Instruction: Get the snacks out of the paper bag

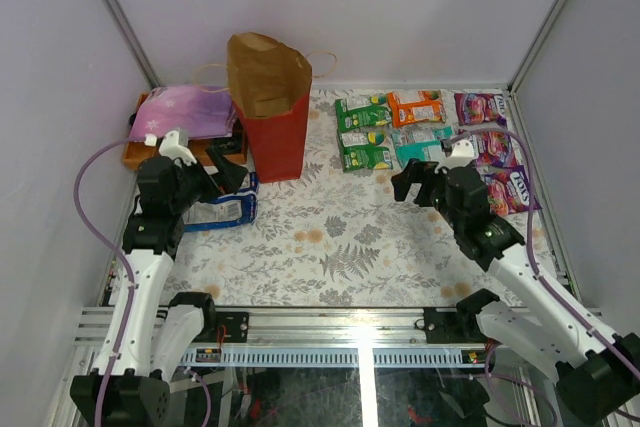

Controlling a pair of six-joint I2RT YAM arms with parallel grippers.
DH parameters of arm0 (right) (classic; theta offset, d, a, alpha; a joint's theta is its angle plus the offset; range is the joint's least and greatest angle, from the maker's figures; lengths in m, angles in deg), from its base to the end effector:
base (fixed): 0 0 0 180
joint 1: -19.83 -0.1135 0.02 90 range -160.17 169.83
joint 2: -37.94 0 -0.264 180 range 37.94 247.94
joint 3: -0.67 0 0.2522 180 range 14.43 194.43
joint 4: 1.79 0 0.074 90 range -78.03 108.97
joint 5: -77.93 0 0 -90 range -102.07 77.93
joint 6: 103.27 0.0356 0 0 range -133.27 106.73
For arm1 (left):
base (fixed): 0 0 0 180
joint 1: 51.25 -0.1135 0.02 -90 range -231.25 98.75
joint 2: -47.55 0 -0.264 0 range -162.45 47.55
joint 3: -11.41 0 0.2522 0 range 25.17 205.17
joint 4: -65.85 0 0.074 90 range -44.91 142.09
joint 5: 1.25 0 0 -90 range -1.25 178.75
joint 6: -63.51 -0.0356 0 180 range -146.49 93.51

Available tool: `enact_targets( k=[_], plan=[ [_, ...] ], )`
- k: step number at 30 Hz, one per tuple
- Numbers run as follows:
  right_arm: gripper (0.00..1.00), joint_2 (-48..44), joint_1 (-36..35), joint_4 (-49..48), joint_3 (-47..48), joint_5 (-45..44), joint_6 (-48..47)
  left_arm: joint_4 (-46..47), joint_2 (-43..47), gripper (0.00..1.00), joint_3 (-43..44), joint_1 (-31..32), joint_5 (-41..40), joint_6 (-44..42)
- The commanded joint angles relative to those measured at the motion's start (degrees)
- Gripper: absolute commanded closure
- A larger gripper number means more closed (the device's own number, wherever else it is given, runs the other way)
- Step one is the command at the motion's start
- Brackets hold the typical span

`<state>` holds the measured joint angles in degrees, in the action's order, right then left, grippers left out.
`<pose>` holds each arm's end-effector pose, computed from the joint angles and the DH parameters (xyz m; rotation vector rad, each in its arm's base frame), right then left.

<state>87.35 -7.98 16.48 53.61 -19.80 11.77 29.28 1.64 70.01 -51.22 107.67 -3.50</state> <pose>0.1841 0.0917 0.3017 0.0518 1.8571 0.5243 0.1808 -0.0116 0.3149 -0.1854 2.0026 -0.5862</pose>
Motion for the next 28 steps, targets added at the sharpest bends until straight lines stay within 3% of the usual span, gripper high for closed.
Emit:
enact_targets(
  k=[1, 5, 15, 23, 26, 28],
  plan=[
    [0.00, -4.76, -0.08, 0.61, -3.27, -9.97, -1.08, 10.46, 2.20, 0.00, -0.57, 0.41, -1.57, -2.59],
    [0.00, -6.93, -0.09, 1.47, -5.22, -15.00, -0.21, 13.86, 1.43, 0.00, -0.41, 0.45, -2.17, -3.25],
    [0.00, -7.47, -0.14, 1.58, -4.61, -16.34, -0.75, 16.75, 1.54, 0.00, 1.22, 0.45, -2.48, -5.36],
    [0.01, -6.10, -0.05, 3.48, -2.59, -16.05, -0.31, 16.92, 2.16, 0.00, 0.95, 0.48, -3.06, -6.42],
    [0.09, -6.16, -0.06, 3.68, -2.90, -15.31, 1.02, 16.70, 1.90, 0.00, 1.11, 0.41, -2.93, -6.71],
    [0.05, -6.95, -0.10, 1.67, -3.91, -12.27, -1.85, 16.62, 1.72, 0.00, 1.32, 0.48, -3.06, -7.00]
  ],
)
